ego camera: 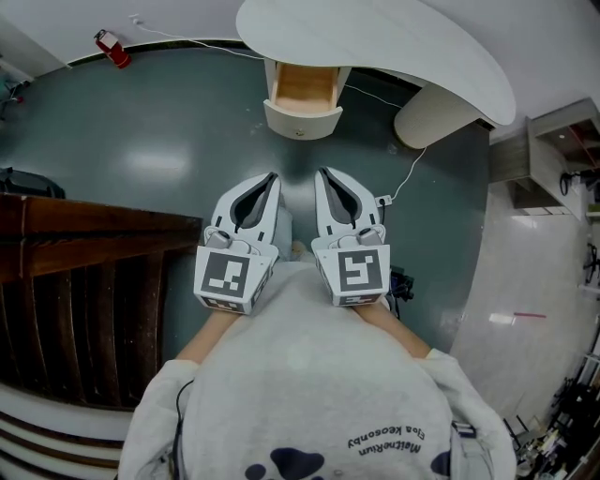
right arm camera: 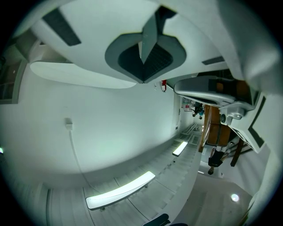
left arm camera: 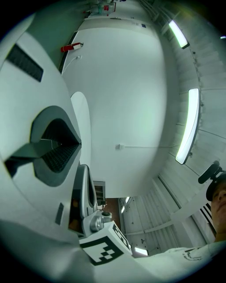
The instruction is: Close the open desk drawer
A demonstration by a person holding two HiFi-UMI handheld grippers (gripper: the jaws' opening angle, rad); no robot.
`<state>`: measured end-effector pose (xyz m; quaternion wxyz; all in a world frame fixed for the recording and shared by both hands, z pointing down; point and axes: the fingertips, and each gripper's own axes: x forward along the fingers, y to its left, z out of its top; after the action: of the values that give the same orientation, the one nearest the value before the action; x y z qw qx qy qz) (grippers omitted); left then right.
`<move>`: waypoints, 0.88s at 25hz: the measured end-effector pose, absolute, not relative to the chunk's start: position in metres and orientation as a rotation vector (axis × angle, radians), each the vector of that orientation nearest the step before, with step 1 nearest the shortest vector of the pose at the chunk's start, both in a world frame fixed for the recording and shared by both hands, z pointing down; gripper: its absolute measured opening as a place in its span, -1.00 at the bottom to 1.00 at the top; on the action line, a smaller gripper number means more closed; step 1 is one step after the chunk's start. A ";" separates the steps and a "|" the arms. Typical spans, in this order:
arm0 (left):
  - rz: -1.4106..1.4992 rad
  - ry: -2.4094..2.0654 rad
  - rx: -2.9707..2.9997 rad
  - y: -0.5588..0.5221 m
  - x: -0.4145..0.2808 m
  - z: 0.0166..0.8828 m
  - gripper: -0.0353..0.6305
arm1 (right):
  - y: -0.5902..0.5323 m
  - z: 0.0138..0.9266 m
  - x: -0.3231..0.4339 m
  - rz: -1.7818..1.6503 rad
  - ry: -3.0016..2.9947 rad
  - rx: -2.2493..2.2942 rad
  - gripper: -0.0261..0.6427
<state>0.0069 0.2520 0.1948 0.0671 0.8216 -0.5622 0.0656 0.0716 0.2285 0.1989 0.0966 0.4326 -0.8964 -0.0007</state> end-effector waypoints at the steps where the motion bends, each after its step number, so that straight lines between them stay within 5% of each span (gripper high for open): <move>1: 0.195 -1.692 2.480 0.248 0.006 0.195 -0.87 | 0.225 0.199 0.071 -0.006 -2.652 1.285 -0.87; 22: 0.251 -1.523 2.506 0.091 -0.020 0.215 -0.87 | 0.077 0.210 0.042 0.025 -2.539 1.344 -0.87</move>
<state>-0.0198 0.0907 0.2149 0.0990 0.8473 -0.5149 0.0847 0.0424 0.0772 0.2095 0.1340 0.4637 -0.8758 0.0086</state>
